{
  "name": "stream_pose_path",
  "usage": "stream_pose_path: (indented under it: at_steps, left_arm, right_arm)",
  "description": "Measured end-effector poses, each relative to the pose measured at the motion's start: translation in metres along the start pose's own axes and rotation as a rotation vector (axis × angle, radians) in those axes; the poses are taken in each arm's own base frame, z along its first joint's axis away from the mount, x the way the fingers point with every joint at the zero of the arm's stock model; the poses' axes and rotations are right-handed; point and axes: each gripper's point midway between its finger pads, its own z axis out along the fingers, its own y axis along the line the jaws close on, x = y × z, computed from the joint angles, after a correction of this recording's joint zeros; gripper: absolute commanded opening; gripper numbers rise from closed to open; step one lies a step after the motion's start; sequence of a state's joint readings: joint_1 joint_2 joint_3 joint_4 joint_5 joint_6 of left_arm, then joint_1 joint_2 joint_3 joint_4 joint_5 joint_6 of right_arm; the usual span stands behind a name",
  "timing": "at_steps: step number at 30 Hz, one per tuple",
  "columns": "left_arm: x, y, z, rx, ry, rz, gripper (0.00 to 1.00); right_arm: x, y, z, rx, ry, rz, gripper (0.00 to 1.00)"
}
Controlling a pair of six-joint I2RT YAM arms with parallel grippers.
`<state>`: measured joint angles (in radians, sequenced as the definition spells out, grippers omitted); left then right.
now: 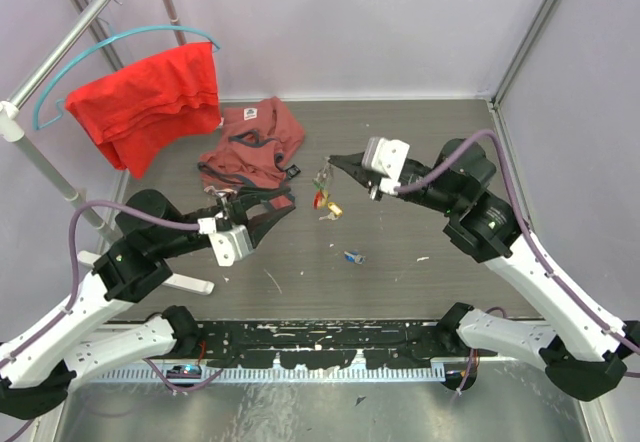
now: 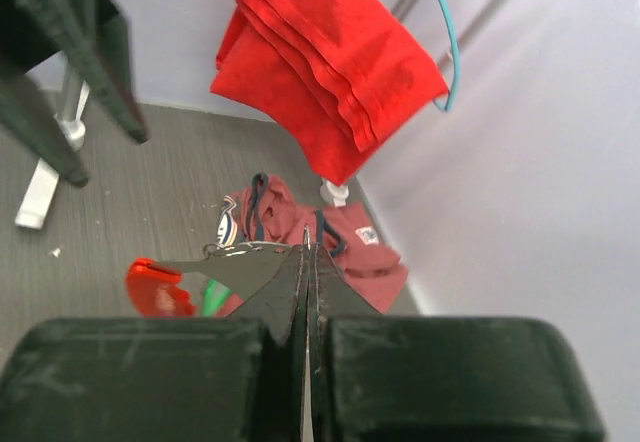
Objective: Put the keys on the keyring
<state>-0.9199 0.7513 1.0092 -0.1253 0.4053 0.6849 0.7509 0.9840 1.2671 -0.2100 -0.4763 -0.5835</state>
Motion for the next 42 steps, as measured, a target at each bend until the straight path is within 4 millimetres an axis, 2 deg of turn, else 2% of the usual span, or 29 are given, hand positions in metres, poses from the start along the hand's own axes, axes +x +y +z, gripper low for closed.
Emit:
stream_pose_path:
  at_steps: [6,12,19,23,28,35,42]
  left_arm:
    - [0.006,-0.005,0.002,0.005,0.009,-0.036,0.39]
    - [0.012,-0.008,0.007,0.004,0.013,-0.061,0.39]
    - [0.028,-0.007,0.028,-0.038,0.001,-0.145,0.37]
    - [0.036,0.004,0.046,-0.109,-0.023,-0.211,0.35]
    - [0.058,0.021,0.063,-0.224,0.000,-0.260,0.34]
    - [0.076,0.042,0.064,-0.386,0.024,-0.295,0.36]
    - [0.073,0.047,0.071,-0.423,-0.033,-0.363,0.36]
  right_arm:
    - [0.012,-0.024,0.002,0.174,0.068,0.243,0.01]
    - [0.002,-0.051,-0.002,0.320,0.070,0.390,0.01]
    - [0.008,-0.063,-0.009,0.434,0.080,0.496,0.01]
    - [0.012,-0.071,-0.011,0.507,0.077,0.562,0.01]
    - [0.011,-0.076,-0.011,0.543,0.057,0.611,0.01]
    - [0.007,-0.078,-0.010,0.551,0.030,0.635,0.01]
    - [0.003,-0.079,-0.009,0.554,0.007,0.656,0.01]
